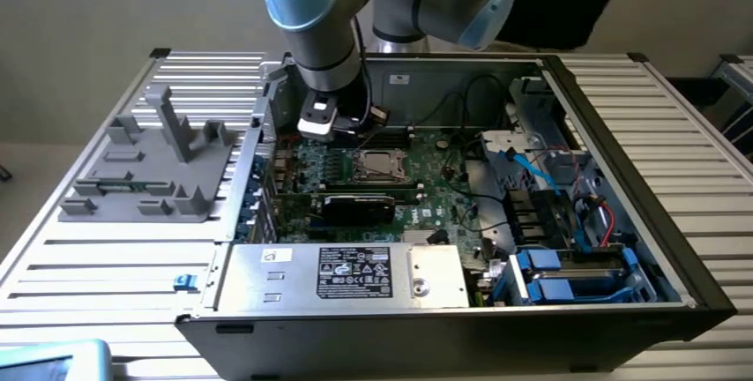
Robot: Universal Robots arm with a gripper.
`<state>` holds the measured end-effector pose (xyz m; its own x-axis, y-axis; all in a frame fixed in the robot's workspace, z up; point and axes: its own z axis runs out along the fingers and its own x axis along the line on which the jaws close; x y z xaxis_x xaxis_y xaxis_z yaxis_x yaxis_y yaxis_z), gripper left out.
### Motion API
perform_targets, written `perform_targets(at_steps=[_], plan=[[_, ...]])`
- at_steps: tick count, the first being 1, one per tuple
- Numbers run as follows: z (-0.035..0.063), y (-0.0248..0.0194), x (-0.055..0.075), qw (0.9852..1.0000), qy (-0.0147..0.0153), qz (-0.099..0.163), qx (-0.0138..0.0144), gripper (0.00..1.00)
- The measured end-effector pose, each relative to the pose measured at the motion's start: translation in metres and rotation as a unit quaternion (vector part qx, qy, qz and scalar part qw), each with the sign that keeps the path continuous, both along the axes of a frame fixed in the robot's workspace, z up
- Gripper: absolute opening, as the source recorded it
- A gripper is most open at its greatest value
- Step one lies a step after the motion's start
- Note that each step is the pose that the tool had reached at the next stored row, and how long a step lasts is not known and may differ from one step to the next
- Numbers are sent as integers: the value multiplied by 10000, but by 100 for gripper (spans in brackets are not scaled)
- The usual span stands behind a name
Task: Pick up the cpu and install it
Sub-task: 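Install the first cpu locking lever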
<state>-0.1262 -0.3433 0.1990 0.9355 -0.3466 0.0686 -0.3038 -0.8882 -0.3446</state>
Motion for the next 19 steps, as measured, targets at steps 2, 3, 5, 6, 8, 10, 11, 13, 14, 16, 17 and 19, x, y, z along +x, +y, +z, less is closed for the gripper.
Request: perform_targets(at_steps=[2, 3, 5, 6, 8, 10, 11, 13, 14, 16, 17, 19], plan=[[10, -1, -6, 10000, -16, 0, 10, 11], [12, -2, -8, 10000, -25, 1, 13, 11], [13, -3, -10, 10000, -56, 0, 19, 11], [13, -3, -10, 10000, -70, -2, 21, 11], [13, -4, -10, 10000, -71, -19, 26, 11], [13, -7, -17, 10000, -72, -28, 46, 11], [13, -12, -21, 9999, -72, -30, 66, 11], [13, -19, -28, 9999, -72, -35, 93, 11], [12, -20, -30, 9999, -71, -43, 93, 11], [12, -20, -34, 9999, -72, -78, 93, 11], [12, -21, -38, 9999, -72, -99, 93, 11], [12, -26, -39, 9998, -72, -145, 94, 11]])
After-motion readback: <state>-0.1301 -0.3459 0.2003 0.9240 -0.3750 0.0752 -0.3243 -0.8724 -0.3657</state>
